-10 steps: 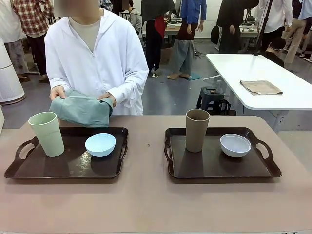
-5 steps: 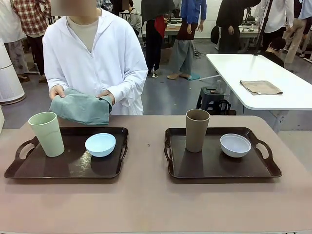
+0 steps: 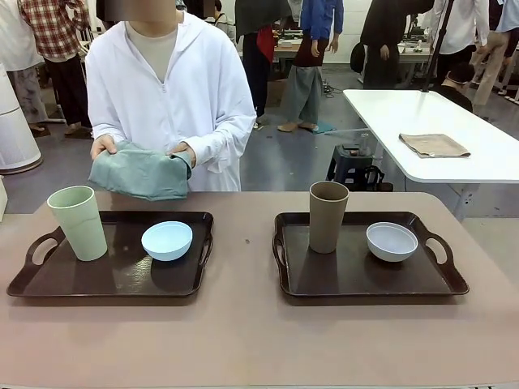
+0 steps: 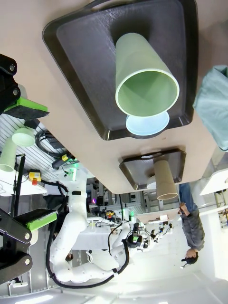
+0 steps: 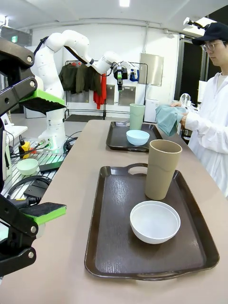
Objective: Set up a tray with a mat and arrange the tableware.
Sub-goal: Pick up the Picnic Bowl and Reusable plastic cup from the Handle tray in front of the human's position and hold them in the air.
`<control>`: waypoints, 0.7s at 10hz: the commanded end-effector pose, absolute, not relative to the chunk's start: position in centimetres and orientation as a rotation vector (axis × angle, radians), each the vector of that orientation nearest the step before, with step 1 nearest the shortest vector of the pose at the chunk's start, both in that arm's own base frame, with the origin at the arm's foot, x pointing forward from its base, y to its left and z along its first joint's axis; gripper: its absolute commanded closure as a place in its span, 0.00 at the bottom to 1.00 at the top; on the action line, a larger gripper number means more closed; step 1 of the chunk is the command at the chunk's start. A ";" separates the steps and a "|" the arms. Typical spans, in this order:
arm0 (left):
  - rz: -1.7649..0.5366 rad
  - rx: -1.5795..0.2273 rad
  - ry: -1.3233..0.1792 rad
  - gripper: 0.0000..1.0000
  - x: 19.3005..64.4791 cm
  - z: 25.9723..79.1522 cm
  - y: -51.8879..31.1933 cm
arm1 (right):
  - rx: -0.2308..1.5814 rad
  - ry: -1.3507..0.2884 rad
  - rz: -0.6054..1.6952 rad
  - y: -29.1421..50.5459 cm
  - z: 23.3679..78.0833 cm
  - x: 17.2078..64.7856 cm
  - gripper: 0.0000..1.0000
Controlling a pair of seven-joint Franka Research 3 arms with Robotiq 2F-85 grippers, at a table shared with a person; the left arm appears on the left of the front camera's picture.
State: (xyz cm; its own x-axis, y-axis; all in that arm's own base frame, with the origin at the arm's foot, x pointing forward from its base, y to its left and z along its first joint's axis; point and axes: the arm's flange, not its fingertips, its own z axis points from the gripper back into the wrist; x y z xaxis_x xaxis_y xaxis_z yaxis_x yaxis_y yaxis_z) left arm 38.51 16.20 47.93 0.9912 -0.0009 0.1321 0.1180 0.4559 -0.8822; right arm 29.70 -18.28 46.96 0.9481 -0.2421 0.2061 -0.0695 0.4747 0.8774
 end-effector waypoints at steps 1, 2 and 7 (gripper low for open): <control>-0.076 -1.107 -0.121 0.00 38.4 48.0 16.3 | 1.091 -0.328 -0.107 -18.3 47.1 29.7 0.00; -0.076 -1.107 -0.121 0.00 38.4 48.0 16.3 | 1.091 -0.328 -0.107 -18.3 47.1 29.7 0.00; -0.236 -0.903 -0.225 0.00 39.1 50.8 14.4 | 0.965 -0.294 -0.033 -13.3 49.9 31.3 0.00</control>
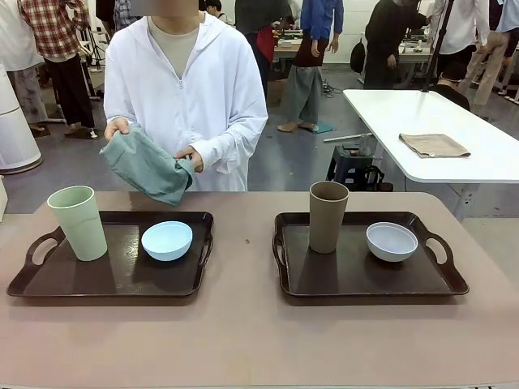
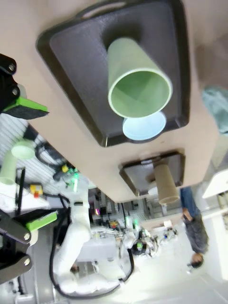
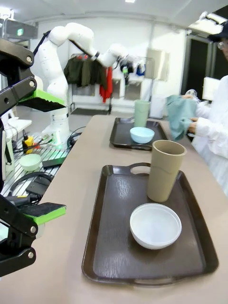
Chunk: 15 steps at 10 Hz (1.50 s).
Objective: Set up a tray with a mat and arrange the tableware.
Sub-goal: Pick up the Picnic Bowl and Reusable plastic cup from the Handle tray in front of the human's position and hold them in the air.
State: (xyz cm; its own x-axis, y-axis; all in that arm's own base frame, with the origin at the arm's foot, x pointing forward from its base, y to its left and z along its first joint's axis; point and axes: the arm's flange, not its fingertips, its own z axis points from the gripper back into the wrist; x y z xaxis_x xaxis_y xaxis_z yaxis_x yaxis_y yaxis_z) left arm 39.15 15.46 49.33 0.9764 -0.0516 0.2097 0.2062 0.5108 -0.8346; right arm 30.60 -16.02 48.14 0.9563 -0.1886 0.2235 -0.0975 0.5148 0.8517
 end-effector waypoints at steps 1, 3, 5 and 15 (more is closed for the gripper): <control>-0.327 -0.807 -0.241 0.00 39.2 52.1 13.4 | 0.925 -0.279 -0.008 -11.0 51.3 32.4 0.00; -0.471 -0.646 -0.223 0.00 39.3 53.1 11.5 | 0.847 -0.232 0.020 -6.1 53.0 34.5 0.00; -0.666 -0.532 -0.196 0.00 39.5 53.4 9.0 | 0.728 -0.193 0.046 -0.2 54.7 36.5 0.00; -0.915 -0.363 -0.219 0.00 40.4 55.4 3.8 | 0.602 -0.141 0.106 12.4 57.5 38.9 0.00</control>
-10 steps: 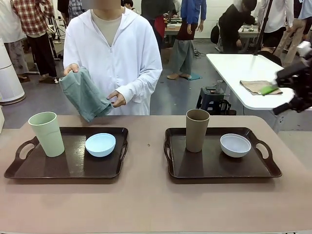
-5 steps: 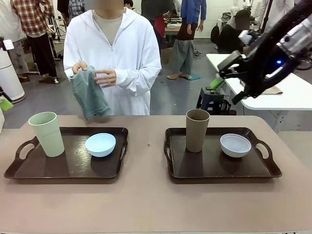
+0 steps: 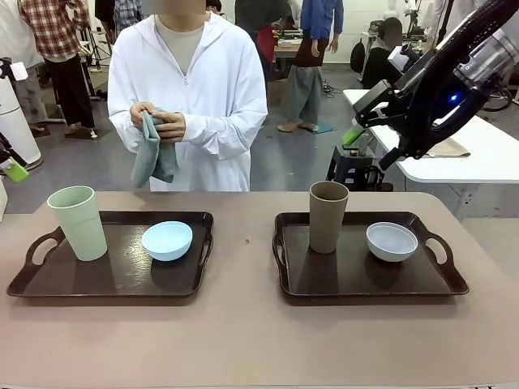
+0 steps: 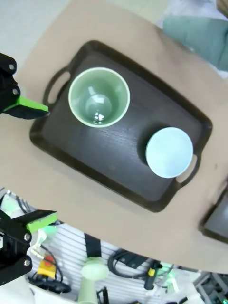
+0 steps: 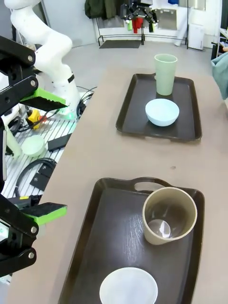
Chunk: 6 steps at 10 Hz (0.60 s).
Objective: Set up a tray with a mat and arrange the tableware.
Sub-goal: Pick up the Picnic Bowl and Reusable plastic cup from the Handle tray in front of the human's position and hold them in the air.
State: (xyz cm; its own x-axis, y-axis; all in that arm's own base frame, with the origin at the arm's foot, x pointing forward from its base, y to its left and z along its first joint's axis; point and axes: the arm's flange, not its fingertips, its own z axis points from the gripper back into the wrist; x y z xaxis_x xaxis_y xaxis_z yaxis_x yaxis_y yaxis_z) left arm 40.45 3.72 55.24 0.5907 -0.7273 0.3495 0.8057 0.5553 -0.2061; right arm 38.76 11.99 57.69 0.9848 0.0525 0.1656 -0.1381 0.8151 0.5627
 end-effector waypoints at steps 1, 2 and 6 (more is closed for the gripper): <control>-0.919 -0.356 -0.241 0.00 40.5 55.4 3.5 | 0.605 -0.159 0.110 13.0 57.1 38.6 0.00; -1.076 -0.327 -0.303 0.00 42.6 55.2 3.9 | 0.589 -0.161 0.173 15.7 56.9 39.0 0.00; -1.418 -0.356 -0.305 0.00 45.0 54.5 4.9 | 0.433 -0.009 0.310 27.9 53.4 42.9 0.00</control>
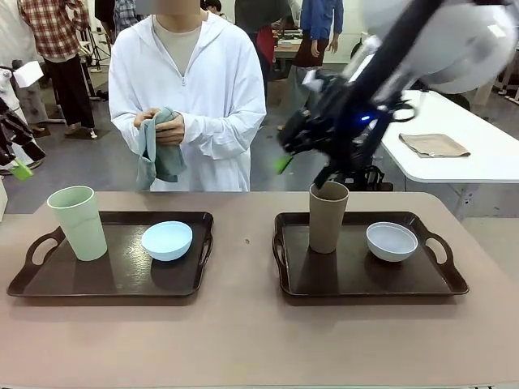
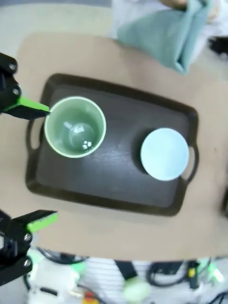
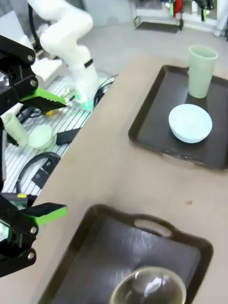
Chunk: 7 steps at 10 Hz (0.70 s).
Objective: Set up a tray with a mat and arrange the tableware.
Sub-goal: Pick up the Picnic Bowl and Reusable plastic cup from the Handle tray in front of the human's position and hold them in the air.
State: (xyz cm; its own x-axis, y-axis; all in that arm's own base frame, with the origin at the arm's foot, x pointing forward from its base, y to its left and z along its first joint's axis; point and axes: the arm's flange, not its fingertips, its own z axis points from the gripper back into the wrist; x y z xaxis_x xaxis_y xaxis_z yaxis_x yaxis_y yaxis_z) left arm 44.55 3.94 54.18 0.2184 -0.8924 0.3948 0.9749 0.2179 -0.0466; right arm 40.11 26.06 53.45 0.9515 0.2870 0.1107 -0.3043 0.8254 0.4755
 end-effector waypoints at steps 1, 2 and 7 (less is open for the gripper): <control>-1.472 -0.380 -0.290 0.00 45.9 54.5 4.6 | 0.381 0.009 0.304 30.8 52.0 44.5 0.00; -1.519 -0.431 -0.305 0.00 46.1 55.2 3.6 | 0.347 0.026 0.304 32.9 50.9 45.3 0.00; -1.564 -0.430 -0.330 0.00 47.0 55.5 3.0 | 0.320 0.015 0.314 35.8 48.7 46.8 0.00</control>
State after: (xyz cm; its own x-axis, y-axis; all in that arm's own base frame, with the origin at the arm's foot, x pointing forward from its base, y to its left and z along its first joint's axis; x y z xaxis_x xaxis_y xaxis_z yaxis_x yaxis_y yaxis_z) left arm 47.81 2.83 55.68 0.0054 -0.8786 0.4775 0.9986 -0.0208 -0.0496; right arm 47.47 36.55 49.27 0.9504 0.3081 0.0425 -0.3050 0.8967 0.3207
